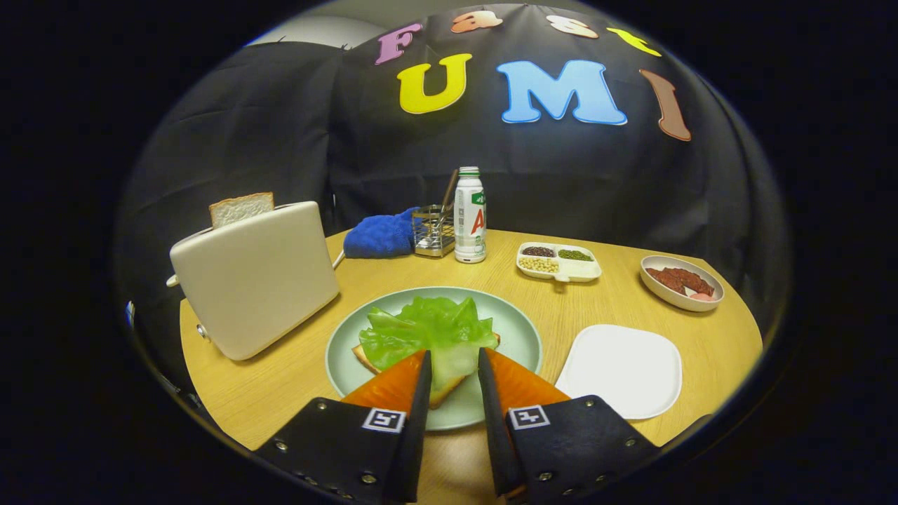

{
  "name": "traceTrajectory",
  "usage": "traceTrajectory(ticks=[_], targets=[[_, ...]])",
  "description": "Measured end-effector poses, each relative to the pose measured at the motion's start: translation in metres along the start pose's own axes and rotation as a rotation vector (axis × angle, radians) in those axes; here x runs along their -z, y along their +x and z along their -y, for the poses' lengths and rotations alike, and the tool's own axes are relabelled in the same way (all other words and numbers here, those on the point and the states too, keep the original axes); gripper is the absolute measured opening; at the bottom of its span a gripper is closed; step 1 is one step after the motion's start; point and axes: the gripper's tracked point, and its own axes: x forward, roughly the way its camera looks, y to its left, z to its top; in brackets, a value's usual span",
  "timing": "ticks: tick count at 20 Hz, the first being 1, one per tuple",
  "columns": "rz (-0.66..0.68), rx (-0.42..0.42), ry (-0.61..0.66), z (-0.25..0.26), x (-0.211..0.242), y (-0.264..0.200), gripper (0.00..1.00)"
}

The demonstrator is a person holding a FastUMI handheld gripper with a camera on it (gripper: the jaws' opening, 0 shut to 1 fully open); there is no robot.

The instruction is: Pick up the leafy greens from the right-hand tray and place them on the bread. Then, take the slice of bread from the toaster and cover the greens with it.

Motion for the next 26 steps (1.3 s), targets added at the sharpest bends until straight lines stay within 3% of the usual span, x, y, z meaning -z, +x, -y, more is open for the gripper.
traceTrajectory(ticks=[1,11,17,22,26], targets=[[0.009,0.012,0.003,0.003,-0.001,-0.003,0.43],[0.175,0.059,0.03,-0.013,-0.042,-0.031,0.43],[0.234,0.247,0.08,-0.02,-0.07,-0.04,0.43],[0.226,0.269,0.065,-0.055,-0.085,-0.039,0.43],[0.233,0.182,0.102,-0.102,-0.103,-0.037,0.43]])
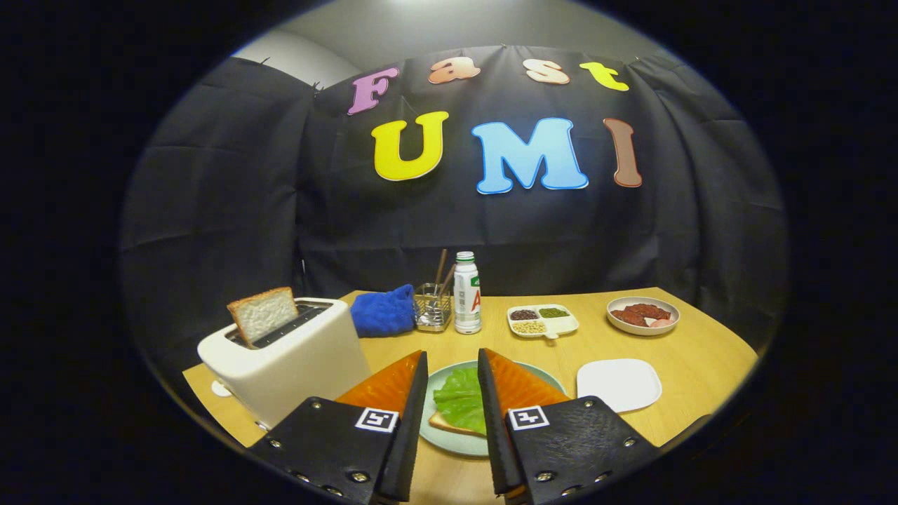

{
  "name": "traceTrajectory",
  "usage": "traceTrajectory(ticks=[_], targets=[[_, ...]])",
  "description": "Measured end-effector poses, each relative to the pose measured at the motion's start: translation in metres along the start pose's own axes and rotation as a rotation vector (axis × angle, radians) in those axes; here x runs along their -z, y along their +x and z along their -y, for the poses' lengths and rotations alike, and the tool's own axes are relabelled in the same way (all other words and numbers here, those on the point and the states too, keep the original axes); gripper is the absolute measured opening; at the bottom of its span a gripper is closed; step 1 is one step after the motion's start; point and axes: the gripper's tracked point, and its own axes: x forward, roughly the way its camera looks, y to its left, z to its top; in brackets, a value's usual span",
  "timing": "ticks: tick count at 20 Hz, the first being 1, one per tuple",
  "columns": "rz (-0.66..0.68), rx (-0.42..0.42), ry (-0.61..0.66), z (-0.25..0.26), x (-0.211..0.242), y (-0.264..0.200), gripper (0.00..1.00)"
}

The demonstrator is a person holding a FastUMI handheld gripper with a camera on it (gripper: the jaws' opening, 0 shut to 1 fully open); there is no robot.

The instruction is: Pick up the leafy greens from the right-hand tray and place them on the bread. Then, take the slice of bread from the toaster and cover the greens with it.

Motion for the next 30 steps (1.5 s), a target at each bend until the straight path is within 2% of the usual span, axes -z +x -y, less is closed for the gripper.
traceTrajectory(ticks=[2,8,10,14,21,30], targets=[[0.006,-0.019,0.008,-0.02,-0.009,-0.001,0.43],[0.044,-0.16,-0.015,-0.111,-0.024,-0.009,0.43],[0.052,-0.214,-0.036,-0.142,-0.023,-0.013,0.43],[0.037,-0.262,-0.065,-0.179,-0.013,-0.016,0.43],[0.046,-0.256,-0.071,-0.213,-0.008,-0.001,0.43],[0.01,-0.144,-0.11,-0.23,0.007,0.041,0.43]])
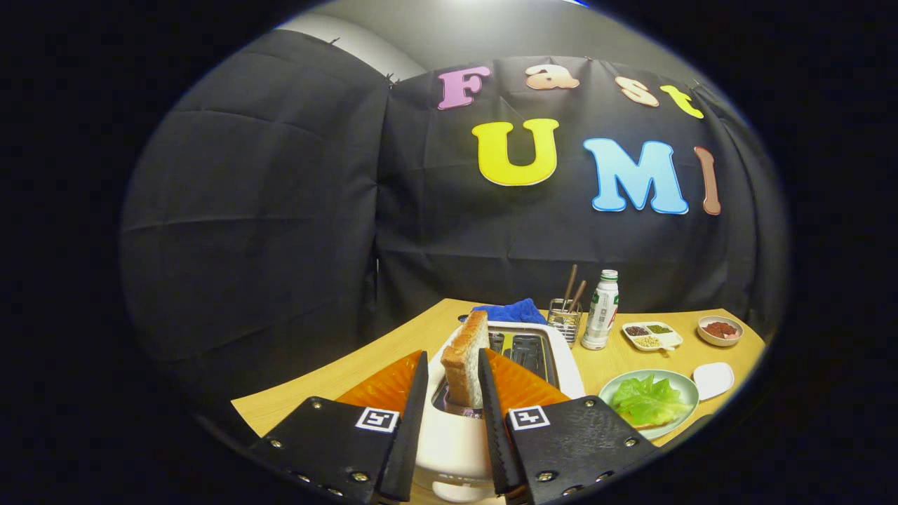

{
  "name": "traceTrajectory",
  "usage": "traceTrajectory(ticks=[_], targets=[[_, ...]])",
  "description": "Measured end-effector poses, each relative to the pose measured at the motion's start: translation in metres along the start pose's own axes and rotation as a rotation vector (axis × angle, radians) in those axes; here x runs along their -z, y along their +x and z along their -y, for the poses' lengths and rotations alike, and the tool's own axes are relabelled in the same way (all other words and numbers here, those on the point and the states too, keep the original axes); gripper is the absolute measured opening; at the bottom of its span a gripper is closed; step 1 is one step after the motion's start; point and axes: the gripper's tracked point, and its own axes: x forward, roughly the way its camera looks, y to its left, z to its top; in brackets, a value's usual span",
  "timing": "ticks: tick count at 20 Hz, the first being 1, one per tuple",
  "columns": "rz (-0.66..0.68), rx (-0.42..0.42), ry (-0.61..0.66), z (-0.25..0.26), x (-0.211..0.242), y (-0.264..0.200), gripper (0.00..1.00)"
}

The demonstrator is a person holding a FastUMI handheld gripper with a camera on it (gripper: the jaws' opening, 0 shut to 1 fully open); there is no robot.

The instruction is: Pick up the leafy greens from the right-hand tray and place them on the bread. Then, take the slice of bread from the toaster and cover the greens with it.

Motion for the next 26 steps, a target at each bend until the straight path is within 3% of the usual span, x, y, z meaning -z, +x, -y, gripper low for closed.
traceTrajectory(ticks=[2,3,4,6,7,26], targets=[[0.008,0.048,-0.002,0.009,-0.002,0.011,0.43],[0.002,0.082,-0.008,0.017,0.0,0.005,0.22],[0.005,0.064,0.001,0.013,0.0,0.004,0.15],[0.0,0.073,0.015,0.014,0.0,0.007,0.14],[-0.002,0.065,0.016,0.015,-0.001,0.009,0.03],[0.111,0.0,0.103,0.04,-0.069,-0.027,0.02]])
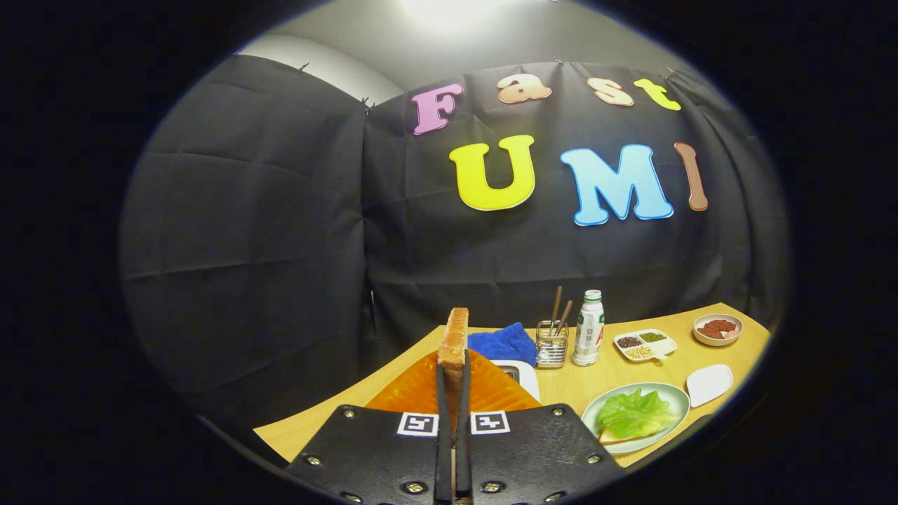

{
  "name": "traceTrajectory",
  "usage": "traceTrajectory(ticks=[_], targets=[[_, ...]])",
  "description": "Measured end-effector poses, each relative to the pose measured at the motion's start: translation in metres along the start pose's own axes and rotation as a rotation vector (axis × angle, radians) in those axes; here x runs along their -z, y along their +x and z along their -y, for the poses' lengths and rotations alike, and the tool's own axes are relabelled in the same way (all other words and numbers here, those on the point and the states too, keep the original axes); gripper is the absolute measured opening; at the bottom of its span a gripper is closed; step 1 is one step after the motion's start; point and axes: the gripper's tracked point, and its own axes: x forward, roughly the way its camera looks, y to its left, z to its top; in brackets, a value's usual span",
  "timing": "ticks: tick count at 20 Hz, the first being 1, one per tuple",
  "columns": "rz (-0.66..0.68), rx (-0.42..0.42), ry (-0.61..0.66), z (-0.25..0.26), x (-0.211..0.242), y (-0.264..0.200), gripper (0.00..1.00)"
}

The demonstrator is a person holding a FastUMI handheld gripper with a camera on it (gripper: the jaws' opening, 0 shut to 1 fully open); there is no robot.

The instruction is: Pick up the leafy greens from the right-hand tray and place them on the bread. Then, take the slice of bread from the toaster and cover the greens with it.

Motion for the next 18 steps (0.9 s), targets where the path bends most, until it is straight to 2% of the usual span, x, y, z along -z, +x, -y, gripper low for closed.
traceTrajectory(ticks=[11,18], targets=[[0.015,0.071,0.059,0.06,-0.016,-0.017,0.03],[0.04,0.145,-0.019,0.112,-0.011,-0.027,0.02]])
